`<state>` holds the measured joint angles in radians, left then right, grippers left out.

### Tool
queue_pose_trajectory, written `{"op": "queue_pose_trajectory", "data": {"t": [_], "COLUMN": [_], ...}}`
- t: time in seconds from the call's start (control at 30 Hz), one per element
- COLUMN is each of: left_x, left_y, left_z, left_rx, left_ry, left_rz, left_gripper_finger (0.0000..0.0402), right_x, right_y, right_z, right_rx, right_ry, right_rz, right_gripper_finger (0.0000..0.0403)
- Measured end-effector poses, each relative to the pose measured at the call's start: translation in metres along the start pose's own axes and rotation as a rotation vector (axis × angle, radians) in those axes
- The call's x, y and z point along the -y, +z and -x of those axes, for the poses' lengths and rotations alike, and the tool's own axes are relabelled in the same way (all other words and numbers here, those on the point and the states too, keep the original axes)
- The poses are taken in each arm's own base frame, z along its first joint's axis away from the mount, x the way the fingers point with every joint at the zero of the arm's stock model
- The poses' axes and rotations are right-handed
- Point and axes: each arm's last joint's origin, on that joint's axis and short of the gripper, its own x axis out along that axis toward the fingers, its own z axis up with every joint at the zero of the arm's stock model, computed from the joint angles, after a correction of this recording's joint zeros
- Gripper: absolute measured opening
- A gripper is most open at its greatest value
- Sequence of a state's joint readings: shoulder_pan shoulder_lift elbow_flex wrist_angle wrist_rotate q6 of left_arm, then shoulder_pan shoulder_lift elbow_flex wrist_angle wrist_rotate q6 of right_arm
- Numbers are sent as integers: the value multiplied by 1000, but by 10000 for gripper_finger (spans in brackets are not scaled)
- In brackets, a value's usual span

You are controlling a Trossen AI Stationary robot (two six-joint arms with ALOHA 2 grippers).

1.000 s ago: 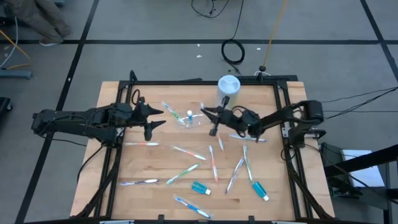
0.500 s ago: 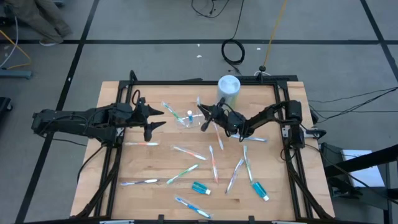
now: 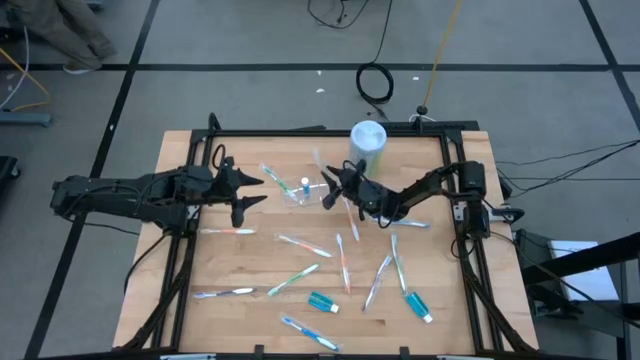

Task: Pick & Place toothbrushing station
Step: Put the blue toothbrush into the transparent organizer

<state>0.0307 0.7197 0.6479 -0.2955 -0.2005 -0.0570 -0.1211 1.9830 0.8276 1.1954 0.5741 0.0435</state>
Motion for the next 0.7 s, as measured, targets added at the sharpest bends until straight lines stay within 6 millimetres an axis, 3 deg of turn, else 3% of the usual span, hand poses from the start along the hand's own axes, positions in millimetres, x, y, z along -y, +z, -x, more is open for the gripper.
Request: {"op": "queue_pose_trajectory", "data": {"t": [0.13, 0.3, 0.4, 0.7], "left_x": [0, 0, 0, 0], "left_y": [0, -2, -3, -3], "left_z": [0, 0, 0, 0], "left_rx": [-1, -21, -26, -25], "left_ry": [0, 2, 1, 0], "left_rz": [0, -4, -5, 0], "left_gripper_finger": [214, 214, 214, 214], "right_x": [-7, -20, -25, -8], "right_y": [8, 37, 65, 121], "right_z": [6, 26, 44, 94], "right_rx": [17, 29, 5, -168], "right_ry": [24, 84, 128, 454], "right_rz": [89, 168, 222, 136], "right_gripper_finger": [150, 161, 158, 162]}}
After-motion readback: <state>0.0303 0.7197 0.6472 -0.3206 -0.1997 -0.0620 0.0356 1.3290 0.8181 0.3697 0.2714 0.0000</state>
